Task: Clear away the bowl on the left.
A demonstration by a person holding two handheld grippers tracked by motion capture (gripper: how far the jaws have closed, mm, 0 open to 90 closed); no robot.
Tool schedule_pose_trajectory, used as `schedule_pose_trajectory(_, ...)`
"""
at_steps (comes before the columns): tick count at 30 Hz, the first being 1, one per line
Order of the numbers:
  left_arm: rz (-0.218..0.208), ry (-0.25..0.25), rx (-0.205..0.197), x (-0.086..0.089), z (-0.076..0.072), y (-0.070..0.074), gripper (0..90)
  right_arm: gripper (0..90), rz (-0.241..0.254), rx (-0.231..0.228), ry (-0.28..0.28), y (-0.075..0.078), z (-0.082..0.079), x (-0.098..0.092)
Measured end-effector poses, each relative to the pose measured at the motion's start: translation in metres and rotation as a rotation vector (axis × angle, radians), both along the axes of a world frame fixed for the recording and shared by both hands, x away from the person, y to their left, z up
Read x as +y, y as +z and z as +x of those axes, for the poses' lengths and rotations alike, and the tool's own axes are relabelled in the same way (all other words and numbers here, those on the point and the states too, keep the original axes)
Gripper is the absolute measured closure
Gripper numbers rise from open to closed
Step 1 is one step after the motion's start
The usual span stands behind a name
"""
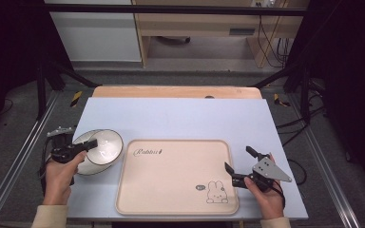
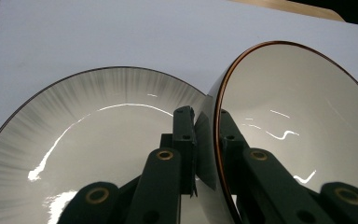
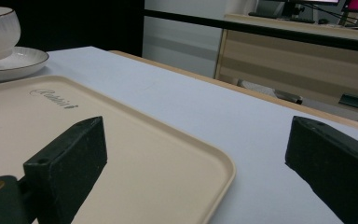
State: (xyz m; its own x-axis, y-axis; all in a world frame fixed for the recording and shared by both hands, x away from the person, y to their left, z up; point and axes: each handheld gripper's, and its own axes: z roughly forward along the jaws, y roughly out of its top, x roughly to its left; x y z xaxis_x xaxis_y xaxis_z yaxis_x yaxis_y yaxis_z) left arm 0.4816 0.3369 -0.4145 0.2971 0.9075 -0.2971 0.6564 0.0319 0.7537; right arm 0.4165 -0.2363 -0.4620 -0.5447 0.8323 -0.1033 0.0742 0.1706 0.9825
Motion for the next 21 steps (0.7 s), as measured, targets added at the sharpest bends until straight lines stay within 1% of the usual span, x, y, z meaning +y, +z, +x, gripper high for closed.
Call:
schedule_pose_trajectory(5, 0.006, -0.020, -0.007, -0.009, 0.000, 0.001, 81.8, 5.4, -0.001, -0.003, 0.000, 0.000, 0.000, 0.000)
schedule_pose_trajectory(8, 0.009, -0.028, -0.014, -0.012, 0.000, 0.002, 81.8, 5.4, 0.000, -0.003, 0.000, 0.000, 0.000, 0.000)
schedule_pose_trajectory(14, 0.010, -0.055, -0.029, -0.022, -0.002, 0.007, 81.8, 5.4, 0.002, -0.003, 0.005, 0.000, 0.000, 0.001)
schedule_pose_trajectory(21, 0.020, -0.087, -0.031, -0.034, -0.002, 0.008, 81.8, 5.4, 0.003, -0.006, 0.008, 0.000, 0.000, 0.001)
